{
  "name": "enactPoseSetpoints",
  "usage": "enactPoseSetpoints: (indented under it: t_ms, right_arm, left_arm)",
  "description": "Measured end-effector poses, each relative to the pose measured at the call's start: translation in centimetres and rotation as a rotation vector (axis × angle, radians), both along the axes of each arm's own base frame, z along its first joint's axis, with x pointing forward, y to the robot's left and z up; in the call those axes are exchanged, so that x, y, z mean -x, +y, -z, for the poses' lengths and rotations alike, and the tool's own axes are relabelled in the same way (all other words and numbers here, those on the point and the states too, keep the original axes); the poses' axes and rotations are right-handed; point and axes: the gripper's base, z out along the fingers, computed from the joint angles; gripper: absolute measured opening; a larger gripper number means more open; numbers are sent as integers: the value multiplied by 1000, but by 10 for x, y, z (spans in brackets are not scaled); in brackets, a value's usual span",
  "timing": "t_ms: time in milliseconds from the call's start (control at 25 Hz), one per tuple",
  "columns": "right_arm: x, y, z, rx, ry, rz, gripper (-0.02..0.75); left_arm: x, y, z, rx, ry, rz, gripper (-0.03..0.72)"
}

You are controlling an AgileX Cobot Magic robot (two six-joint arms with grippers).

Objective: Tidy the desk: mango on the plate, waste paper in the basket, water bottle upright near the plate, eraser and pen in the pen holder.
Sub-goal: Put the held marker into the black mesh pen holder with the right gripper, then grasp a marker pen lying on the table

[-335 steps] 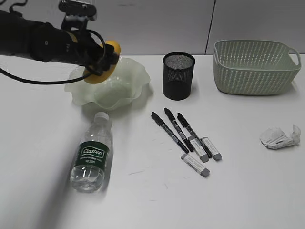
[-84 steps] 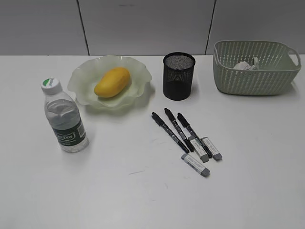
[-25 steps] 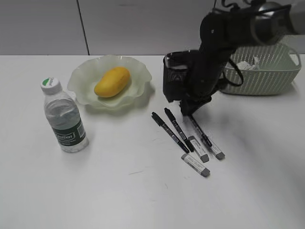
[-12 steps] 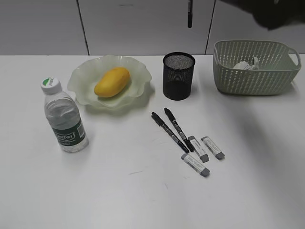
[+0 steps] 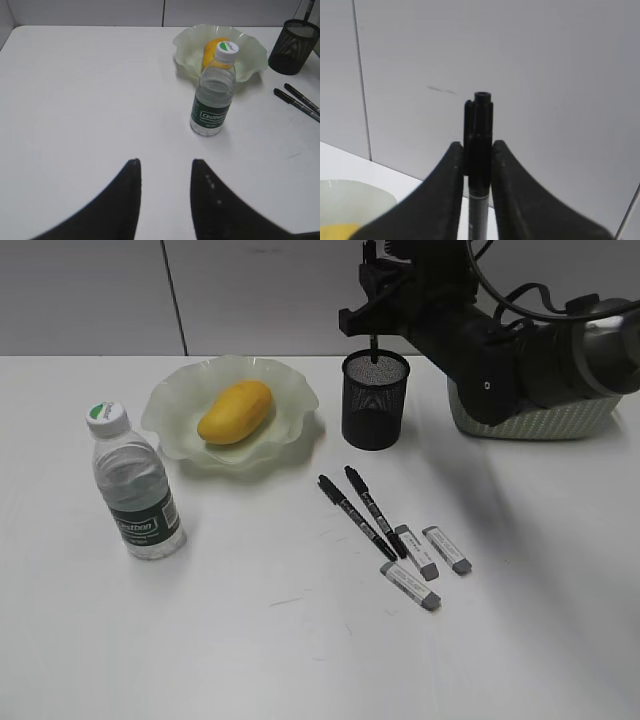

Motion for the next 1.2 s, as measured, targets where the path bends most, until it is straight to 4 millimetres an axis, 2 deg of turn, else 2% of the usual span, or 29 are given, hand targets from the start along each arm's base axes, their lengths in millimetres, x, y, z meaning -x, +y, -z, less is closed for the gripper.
enactPoseSetpoints:
  t_ms: [280,360,440,520,640,720,880,960,1080,1200]
  right_arm:
    - [-2,-9,-2,-69,91,91,507]
    - [5,-10,-16,-22,197,74,547]
    - [18,-12,-35,78,328,30,548]
    - [40,-18,-60,155,410,-16,529]
    - [87,-36,-81,251,555,-71,507]
    - [127,-53,-87,281,683,-80,504]
    - [216,-102,-107,324,858,3,489]
    - [263,-131,-121,326,876,69,475]
    - [330,-166,-128,276,871,118,465]
    - [375,-188,-112,215,846,137,465]
  left_arm:
    - [0,0,0,0,0,0,241]
    - [0,0,0,0,0,0,241]
    - [0,0,0,0,0,0,241]
    - [0,0,0,0,0,0,241]
    - [0,0,0,1,0,1,241]
    - [0,0,0,1,0,1,241]
    - [0,0,0,1,0,1,241]
    - [0,0,0,1,0,1,241]
    - [-1,0,0,-1,6,0,241]
    - [-11,-3,-1,-24,61,11,241]
